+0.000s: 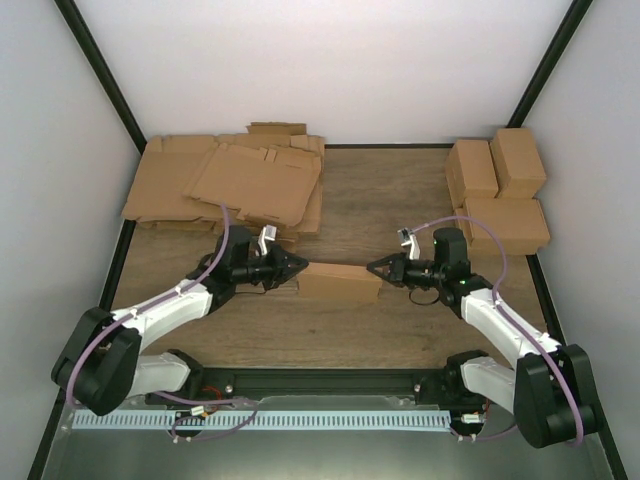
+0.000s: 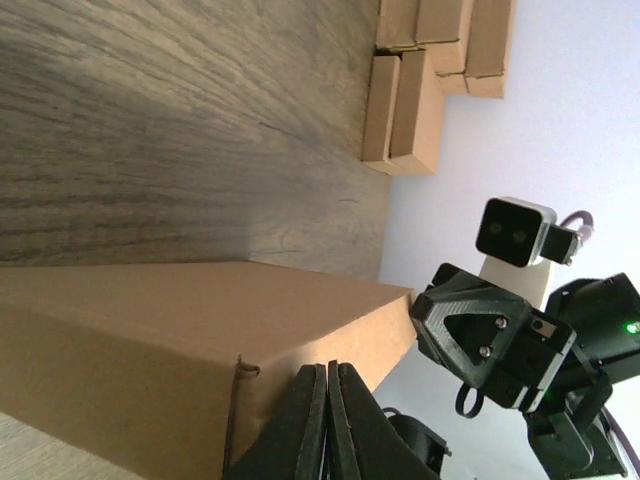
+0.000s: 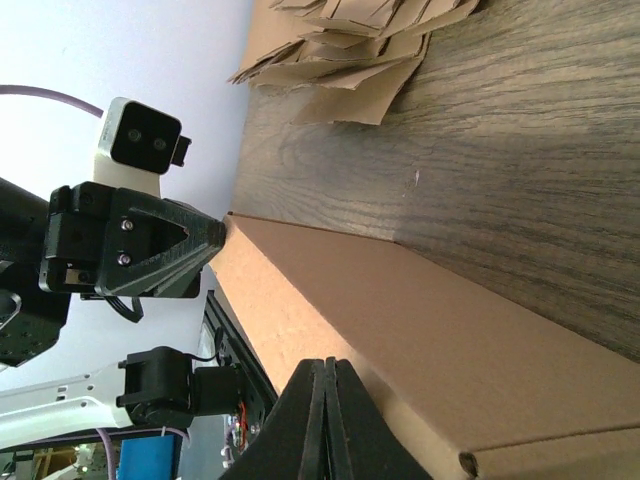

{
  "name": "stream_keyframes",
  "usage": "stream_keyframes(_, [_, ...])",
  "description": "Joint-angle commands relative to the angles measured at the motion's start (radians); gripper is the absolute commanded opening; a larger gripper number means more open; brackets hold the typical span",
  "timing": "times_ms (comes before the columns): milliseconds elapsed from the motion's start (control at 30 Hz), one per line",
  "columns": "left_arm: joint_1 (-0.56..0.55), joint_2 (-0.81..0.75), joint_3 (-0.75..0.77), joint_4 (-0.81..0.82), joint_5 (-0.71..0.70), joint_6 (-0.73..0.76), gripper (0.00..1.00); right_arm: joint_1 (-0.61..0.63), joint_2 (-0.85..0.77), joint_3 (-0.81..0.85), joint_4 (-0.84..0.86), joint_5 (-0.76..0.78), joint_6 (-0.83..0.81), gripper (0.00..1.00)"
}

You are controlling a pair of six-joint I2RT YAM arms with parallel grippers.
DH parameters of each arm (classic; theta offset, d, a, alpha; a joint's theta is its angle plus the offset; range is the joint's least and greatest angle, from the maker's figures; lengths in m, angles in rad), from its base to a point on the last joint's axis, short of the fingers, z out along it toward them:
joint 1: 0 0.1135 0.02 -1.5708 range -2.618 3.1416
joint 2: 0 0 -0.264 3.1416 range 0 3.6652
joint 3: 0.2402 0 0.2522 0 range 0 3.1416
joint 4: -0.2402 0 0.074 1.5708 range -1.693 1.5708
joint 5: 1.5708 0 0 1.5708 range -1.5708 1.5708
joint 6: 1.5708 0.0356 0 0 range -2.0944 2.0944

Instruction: Fold the paper box

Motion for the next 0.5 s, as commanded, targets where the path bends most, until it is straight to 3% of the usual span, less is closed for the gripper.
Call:
stream_keyframes(0, [0.003, 0.052, -0.077, 0.114, 0.012, 0.018, 0.04, -0.011, 0.01, -0.013, -0.081, 0.046, -0.035, 0.01])
stream_keyframes(333, [0.003, 0.084, -0.078, 0.129, 0.007, 0.031, 0.04, -0.01, -0.047, 0.133, -0.131, -0.037, -0.051, 0.01])
stream_keyframes(467, [0.003, 0.077, -0.079, 0.117, -0.003, 0.038, 0.04, -0.011, -0.033, 0.094, -0.116, -0.043, -0.052, 0.01])
